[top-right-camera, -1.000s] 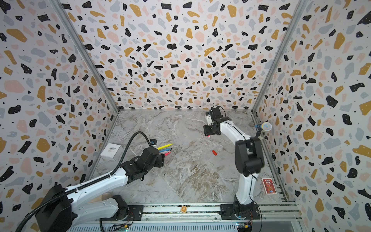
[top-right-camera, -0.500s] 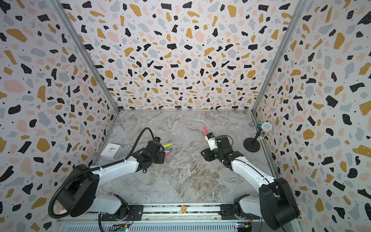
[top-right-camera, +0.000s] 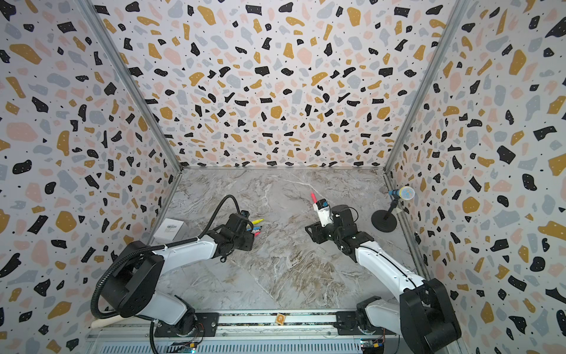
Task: Insert pens into pen caps
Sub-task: Pick up a pen from the center of the table.
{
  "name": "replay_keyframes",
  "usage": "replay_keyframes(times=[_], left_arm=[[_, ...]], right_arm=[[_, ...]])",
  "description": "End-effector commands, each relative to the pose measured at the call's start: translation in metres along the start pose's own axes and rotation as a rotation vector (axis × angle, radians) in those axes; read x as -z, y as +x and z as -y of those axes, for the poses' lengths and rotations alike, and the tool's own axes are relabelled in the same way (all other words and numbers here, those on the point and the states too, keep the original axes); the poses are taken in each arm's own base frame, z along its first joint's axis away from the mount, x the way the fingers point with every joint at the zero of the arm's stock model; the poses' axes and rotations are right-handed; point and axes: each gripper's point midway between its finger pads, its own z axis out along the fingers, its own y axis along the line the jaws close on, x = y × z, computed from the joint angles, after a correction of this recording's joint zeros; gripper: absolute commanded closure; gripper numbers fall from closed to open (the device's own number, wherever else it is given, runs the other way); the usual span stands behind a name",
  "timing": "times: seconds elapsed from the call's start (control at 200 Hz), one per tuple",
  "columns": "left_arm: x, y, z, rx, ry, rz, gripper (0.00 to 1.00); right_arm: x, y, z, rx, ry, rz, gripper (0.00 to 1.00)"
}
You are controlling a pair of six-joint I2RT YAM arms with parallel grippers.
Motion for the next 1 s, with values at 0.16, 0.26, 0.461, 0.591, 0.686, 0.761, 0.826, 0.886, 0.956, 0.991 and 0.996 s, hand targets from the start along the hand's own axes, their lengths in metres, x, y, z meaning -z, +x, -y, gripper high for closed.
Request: replay_keyframes(times=[0.16,0.26,0.461,0.591,0.686,0.761,0.826,0.886,0.956,0.991,0.996], left_arm=[[-0.002,0.015,0.005,-0.025,0.011,-0.053,0.47],[-0.002,0.022,0.006,-0.023,0.010,-0.071,0.51],[-0.005,0.036,0.007,-0.062,-0.029,-0.131,0.56],[-0.007,0.044,0.010,-0.070,-0.032,-0.156,0.60],[-0.010,0.051,0.016,-0.100,-0.029,-0.185,0.78],[-0.012,0.056,0.023,-0.134,-0.020,-0.207,0.85],[-0.011,0.056,0.033,-0.161,0.011,-0.209,0.92],[-0.002,0.047,0.053,-0.180,0.097,-0.167,0.94],[0.022,0.024,0.082,-0.183,0.242,-0.050,0.95],[0.039,0.011,0.097,-0.182,0.325,0.022,0.95],[0.041,0.009,0.098,-0.181,0.336,0.032,0.94]], right_arm=[[0.019,-0.022,-0.010,0.002,-0.013,0.068,0.45],[0.025,-0.028,-0.010,-0.007,-0.009,0.092,0.45],[0.030,-0.035,-0.011,-0.013,-0.005,0.104,0.46],[0.036,-0.041,-0.011,-0.021,0.001,0.127,0.46],[0.042,-0.046,-0.009,-0.026,0.008,0.147,0.46],[0.046,-0.049,-0.008,-0.029,0.012,0.156,0.46],[0.049,-0.050,-0.007,-0.035,0.015,0.161,0.46],[0.050,-0.048,-0.008,-0.040,-0.002,0.160,0.45],[0.050,-0.044,-0.019,-0.039,-0.091,0.157,0.45],[0.050,-0.041,-0.028,-0.041,-0.157,0.162,0.44],[0.051,-0.040,-0.030,-0.042,-0.169,0.161,0.44]])
